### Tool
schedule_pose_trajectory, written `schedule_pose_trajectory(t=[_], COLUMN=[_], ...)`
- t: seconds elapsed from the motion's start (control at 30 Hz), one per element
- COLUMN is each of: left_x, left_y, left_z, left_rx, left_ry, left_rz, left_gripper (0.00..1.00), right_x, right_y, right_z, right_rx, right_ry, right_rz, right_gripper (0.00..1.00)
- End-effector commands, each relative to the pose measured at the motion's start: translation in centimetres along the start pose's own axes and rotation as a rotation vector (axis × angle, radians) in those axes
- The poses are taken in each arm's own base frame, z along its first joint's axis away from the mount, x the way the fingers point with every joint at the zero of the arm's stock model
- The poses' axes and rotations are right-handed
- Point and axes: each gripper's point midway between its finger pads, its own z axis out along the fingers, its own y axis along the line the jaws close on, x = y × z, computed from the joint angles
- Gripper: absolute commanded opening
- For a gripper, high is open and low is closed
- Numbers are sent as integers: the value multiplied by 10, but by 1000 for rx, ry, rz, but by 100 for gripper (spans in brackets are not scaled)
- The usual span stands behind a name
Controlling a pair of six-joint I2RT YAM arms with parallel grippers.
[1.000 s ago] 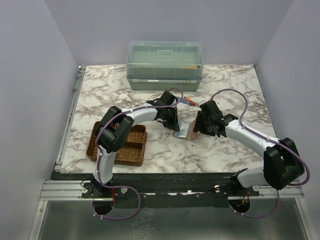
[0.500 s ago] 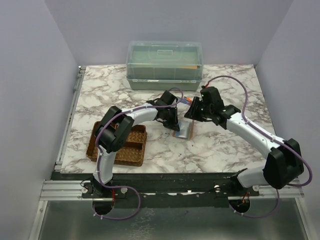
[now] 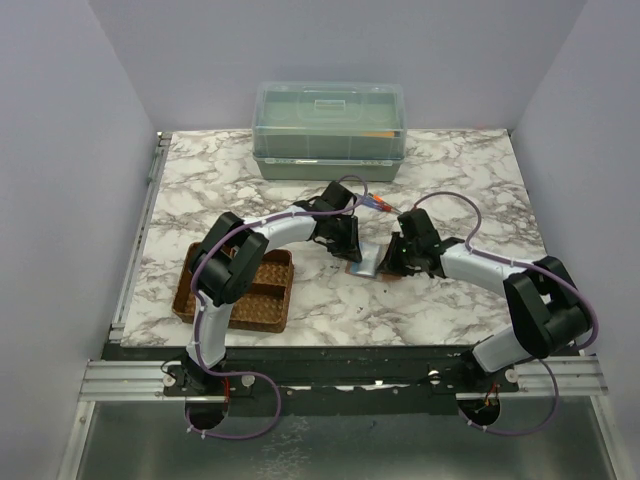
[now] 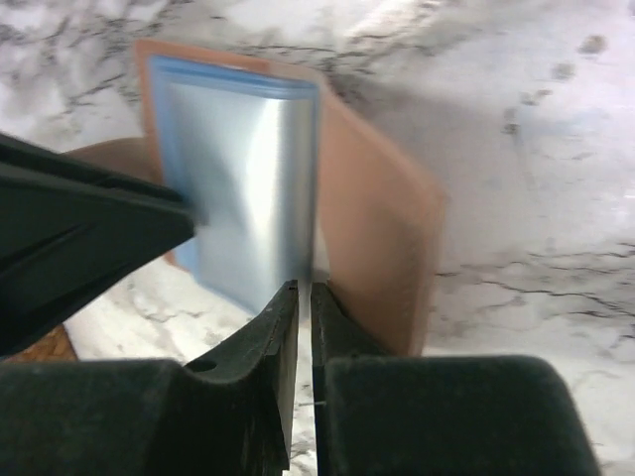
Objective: Put the credit cards into the card holder
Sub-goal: Open the card holder at the center of the board.
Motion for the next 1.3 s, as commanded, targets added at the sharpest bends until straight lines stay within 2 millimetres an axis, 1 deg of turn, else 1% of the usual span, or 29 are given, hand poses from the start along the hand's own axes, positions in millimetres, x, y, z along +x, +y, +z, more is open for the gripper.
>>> schedule_pose_trajectory(t=[0.0,0.1,0.27,0.33,0.43,0.5,0.53,0.63,0.67,0.77,0.87,1.0,1.27], left_x=[4,4,0,0,2,3,3,2,2,3,4,4,3], left_y=[-1,0,0,1,2,1,-1,-3,-3,-2,0,5,17], left_z=[-2,-1,-5,-5,-2,-1,-1,-2,-2,0,1,4,6], left_rx=[-8,-7,-17,-21,-20,-11,-2,6,5,5,0,-18,-48], left_ry=[18,21,-1,-4,9,16,16,10,9,15,17,16,20], left_rz=[19,17,31,32,22,12,11,17,16,11,9,1,-61], left_gripper=[23,24,23,17,12,7,5,3,3,3,3,0,0], right_x=[-9,-4,2,4,0,-7,-11,-22,-25,-32,-32,-31,-24], right_y=[-14,-19,-42,-50,-48,-39,-34,-18,-15,-8,-11,-15,-12], right_z=[5,11,18,18,13,5,0,-14,-17,-18,-13,-4,15], right_rx=[-23,-41,40,77,87,68,65,56,61,101,200,305,408], right_ry=[-67,-58,-50,-48,-40,-53,-63,-100,-108,-118,-104,-100,-103], right_rz=[-2,-12,-13,-18,-44,-57,-60,-82,-89,-118,-141,-154,-223], right_gripper=[13,13,12,12,13,23,25,36,41,54,65,71,76])
